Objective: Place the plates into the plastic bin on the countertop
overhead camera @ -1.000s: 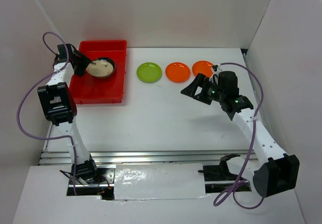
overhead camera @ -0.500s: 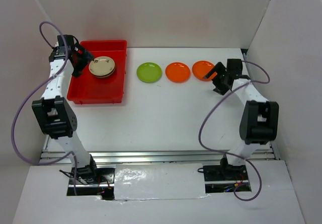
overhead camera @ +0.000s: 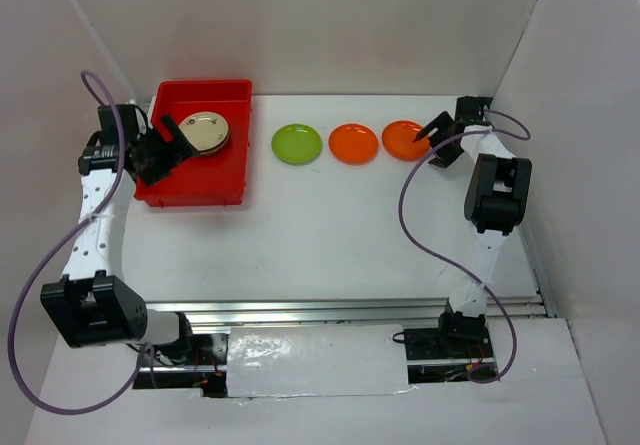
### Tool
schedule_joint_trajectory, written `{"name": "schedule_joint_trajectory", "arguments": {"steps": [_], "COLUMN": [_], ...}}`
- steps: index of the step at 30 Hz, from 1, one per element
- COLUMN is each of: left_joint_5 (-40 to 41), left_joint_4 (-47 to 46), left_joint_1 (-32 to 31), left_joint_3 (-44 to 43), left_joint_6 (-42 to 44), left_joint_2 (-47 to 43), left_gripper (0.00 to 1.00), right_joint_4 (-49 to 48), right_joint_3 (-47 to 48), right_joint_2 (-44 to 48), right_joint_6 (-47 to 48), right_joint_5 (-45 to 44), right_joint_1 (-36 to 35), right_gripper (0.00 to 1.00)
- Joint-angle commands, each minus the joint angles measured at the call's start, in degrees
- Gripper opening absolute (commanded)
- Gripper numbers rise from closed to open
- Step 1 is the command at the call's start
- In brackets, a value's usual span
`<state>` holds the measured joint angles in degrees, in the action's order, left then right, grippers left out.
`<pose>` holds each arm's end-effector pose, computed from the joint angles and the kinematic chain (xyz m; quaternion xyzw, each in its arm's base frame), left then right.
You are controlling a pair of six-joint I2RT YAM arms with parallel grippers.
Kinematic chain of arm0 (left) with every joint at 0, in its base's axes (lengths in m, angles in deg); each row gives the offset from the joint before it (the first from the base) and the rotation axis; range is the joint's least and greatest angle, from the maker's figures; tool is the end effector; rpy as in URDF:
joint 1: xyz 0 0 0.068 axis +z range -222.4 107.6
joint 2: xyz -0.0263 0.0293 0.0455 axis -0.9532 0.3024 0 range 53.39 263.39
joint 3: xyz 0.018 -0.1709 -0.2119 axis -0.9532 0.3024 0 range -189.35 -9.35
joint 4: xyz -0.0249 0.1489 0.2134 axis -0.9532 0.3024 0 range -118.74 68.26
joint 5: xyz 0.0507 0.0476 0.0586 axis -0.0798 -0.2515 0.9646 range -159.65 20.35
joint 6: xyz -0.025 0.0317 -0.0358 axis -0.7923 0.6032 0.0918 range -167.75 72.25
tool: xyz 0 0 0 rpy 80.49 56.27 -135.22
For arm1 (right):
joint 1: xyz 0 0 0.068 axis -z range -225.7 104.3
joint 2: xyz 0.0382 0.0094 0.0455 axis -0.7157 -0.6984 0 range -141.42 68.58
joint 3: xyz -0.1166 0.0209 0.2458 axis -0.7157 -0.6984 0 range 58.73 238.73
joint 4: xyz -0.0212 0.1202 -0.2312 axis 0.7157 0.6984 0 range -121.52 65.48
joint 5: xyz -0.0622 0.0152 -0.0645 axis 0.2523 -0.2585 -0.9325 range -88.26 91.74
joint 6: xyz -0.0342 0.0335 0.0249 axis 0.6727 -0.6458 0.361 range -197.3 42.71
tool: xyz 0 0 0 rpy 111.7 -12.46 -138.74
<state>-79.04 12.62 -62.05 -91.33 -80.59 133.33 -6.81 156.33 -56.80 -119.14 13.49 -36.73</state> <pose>0.2972 0.0483 0.3729 -0.2989 0.8504 -0.1558 0.4040 0.4791 -0.0683 0.1813 0.3744 0.8649 0.1834 0.2794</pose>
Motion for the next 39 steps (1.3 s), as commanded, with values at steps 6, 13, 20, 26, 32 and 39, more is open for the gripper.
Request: {"name": "schedule_joint_trajectory", "arguments": {"steps": [6,13,20,26,32,39], "left_joint_5": [-1.51,-2.74,-8.89,-11.88,-24.27,-23.23], "left_joint_4": [-2.08,-4.27,-6.65,-12.34,-21.5,-22.4], "left_joint_1": [0.46,1.25,-0.49,-11.9,-20.0,-21.16], "left_joint_3": [4.89,7.96,8.5,2.79,-2.21,-1.87], "left_joint_6": [3.66,3.75,4.45,0.34,-1.71,-1.97], "left_joint_2": [-6.12,-6.47,-5.41,-2.34,7.24,9.26], "left_gripper": [0.99,0.99,0.99,0.99,0.99,0.98], "right_joint_4": [9.3,10.8,-3.47,2.0,-16.76,-21.46], "right_joint_3": [12.78,15.16,-8.33,-7.16,-25.56,-28.7], "right_joint_2": [-9.88,-11.82,6.61,20.25,33.5,41.35], "right_joint_6": [0.89,0.36,-8.95,-1.42,-2.17,-4.47], "right_joint_5": [3.01,3.02,-11.38,-19.05,7.84,13.22], "right_joint_1": [1.22,1.4,0.71,-8.52,-20.83,-31.46], "right_gripper": [0.58,0.17,0.0,0.0,0.0,0.0]}}
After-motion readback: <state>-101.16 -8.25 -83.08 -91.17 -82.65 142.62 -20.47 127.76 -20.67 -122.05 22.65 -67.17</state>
